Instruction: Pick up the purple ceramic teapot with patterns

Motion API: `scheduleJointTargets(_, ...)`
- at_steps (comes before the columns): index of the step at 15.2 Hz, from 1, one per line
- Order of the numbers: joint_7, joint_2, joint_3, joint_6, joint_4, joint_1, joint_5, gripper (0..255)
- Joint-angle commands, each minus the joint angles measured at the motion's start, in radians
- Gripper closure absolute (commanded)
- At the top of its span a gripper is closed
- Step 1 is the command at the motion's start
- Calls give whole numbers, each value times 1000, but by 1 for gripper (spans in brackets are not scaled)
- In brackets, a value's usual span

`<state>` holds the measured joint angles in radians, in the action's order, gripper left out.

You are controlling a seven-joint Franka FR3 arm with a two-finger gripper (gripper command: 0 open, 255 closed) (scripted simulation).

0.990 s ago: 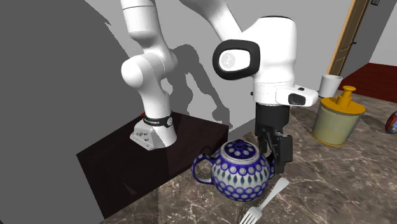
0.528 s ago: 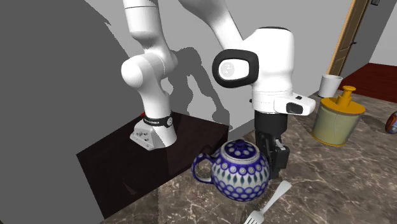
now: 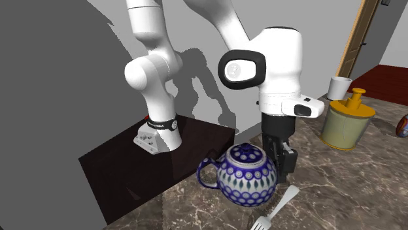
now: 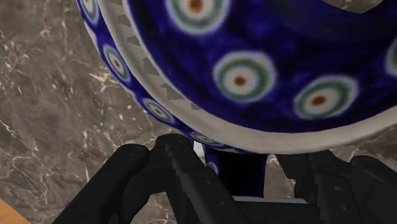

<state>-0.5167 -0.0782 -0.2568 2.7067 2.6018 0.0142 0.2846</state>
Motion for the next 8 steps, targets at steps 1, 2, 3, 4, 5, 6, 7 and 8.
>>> scheduleJointTargets(1,-5,-22,0,-25,-5,0,-2,255)
scheduleJointTargets(2,-7,-35,1,-41,-8,1,-3,255)
scheduleJointTargets(3,-9,-47,2,-57,-11,1,-5,255)
scheduleJointTargets(4,-11,-60,3,-73,-15,2,-6,255)
scheduleJointTargets(5,-14,-72,3,-88,-18,2,-7,255)
scheduleJointTargets(6,-16,-83,4,-104,-23,3,-9,255)
scheduleJointTargets(7,-18,-95,5,-120,-27,4,-10,255)
scheduleJointTargets(8,-20,-106,6,-136,-31,4,-11,255)
